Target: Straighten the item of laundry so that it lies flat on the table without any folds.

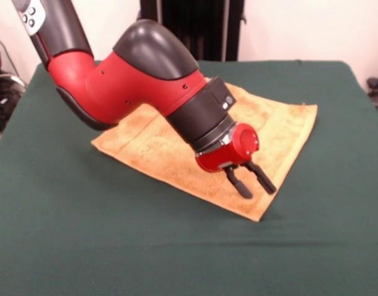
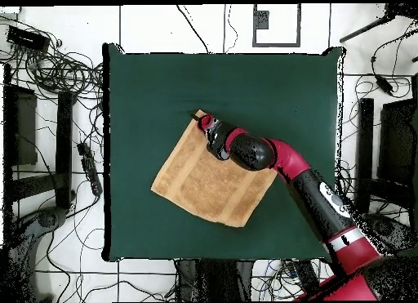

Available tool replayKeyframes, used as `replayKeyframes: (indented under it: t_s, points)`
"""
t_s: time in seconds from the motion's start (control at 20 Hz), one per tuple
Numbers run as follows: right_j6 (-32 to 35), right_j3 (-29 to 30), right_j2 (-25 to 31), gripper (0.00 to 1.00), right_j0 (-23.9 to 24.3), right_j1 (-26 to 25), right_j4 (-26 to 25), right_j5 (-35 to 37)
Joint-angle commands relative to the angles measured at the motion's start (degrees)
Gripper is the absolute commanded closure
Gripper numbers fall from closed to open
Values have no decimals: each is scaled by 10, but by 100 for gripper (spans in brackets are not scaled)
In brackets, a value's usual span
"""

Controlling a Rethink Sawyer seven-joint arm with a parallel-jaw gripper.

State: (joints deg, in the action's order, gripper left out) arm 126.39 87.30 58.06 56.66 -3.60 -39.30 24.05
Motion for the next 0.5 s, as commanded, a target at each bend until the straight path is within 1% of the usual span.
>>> replayKeyframes:
  t_s: [0.05,0.3,0.5]
  points:
    - [-140,-159,-4,0,-24,-44,-79,-85]
    - [-127,-166,-11,0,-35,-35,-83,-71]
    - [-103,-163,-55,0,-63,15,-72,-2]
